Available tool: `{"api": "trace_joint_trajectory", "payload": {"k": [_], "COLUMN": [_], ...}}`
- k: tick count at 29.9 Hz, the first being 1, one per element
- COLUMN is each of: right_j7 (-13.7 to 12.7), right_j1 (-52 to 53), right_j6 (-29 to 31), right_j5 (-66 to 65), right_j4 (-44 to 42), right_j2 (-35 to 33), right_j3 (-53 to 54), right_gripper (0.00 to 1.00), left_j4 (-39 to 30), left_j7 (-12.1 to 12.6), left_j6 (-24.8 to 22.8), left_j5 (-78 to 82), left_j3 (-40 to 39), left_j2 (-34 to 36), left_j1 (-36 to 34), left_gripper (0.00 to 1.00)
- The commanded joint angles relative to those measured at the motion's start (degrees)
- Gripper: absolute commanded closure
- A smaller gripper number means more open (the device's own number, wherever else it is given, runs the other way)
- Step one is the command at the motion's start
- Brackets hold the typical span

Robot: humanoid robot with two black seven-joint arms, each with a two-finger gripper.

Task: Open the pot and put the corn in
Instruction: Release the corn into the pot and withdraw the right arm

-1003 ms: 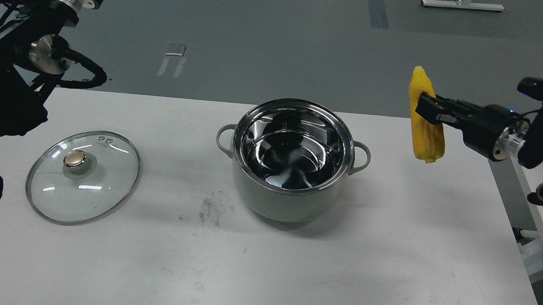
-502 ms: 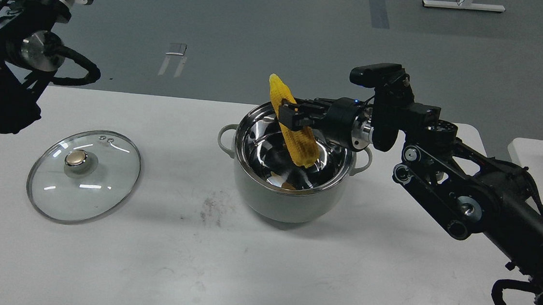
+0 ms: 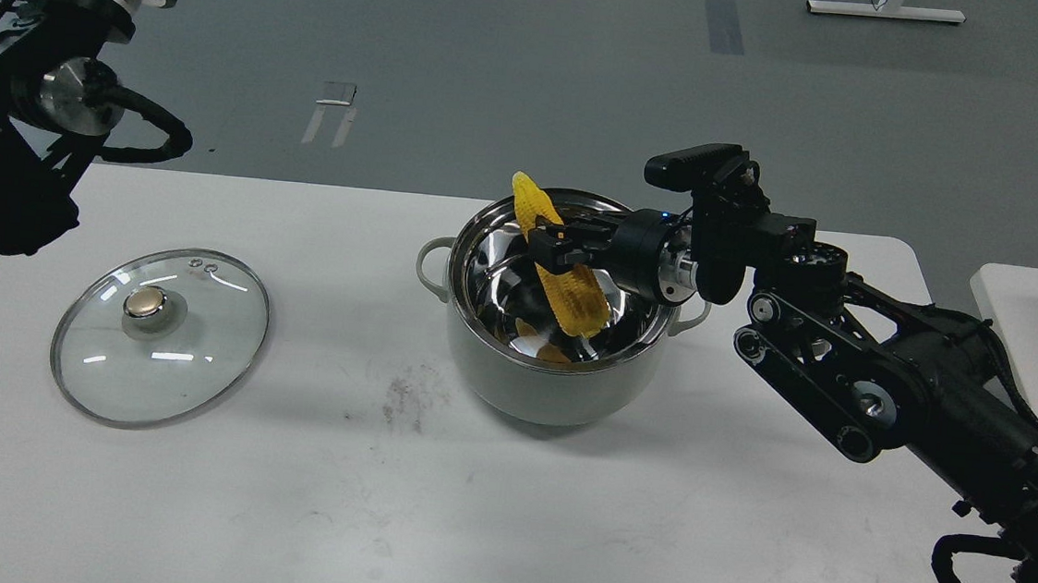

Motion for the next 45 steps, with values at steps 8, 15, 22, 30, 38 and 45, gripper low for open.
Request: {"api": "trace_joint_trajectory", "payload": {"k": [8, 15, 22, 30, 38, 45], "right_j7": [0.08, 0.08, 0.16, 0.43, 0.60, 0.78], "right_j1": [-0.29, 0.50, 3.66, 7.35, 7.80, 6.04], "right_j6": [0.00, -1.31, -7.02, -7.38, -6.07, -1.33], "right_j5": [0.27, 0.53, 1.23, 17.12, 54.78, 69.07], "right_j4": [0.08, 0.17, 1.22, -5.80, -16.26, -26.02], "right_j2": [-0.11, 0.24, 0.42, -0.10, -12.57, -14.26], "right_j3": [-0.99, 2.59, 17.97, 39.43, 41.47, 41.99], "right_gripper": [0.04, 0.01, 0.00, 0.00, 0.00, 0.00], "left_j4": [0.00, 0.00, 0.09, 0.79, 0.88, 0.88], "left_j7": [0.00, 0.00, 0.00, 0.31, 0.58, 0.49], "left_j6": [0.04, 0.04, -0.40, -0.48, -5.11, -5.11], "left_j5": [-0.08, -0.08, -0.17, -0.09, -1.83, -3.33], "left_j3": [0.00, 0.00, 0.00, 0.17, 0.08, -1.32], "left_j2": [-0.03, -0.12, 0.23, 0.05, 0.14, -0.30], "left_j1": [0.04, -0.13, 0.22, 1.01, 1.80, 1.80], "left_gripper": [0.03, 0.03, 0.02, 0.02, 0.02, 0.02]}}
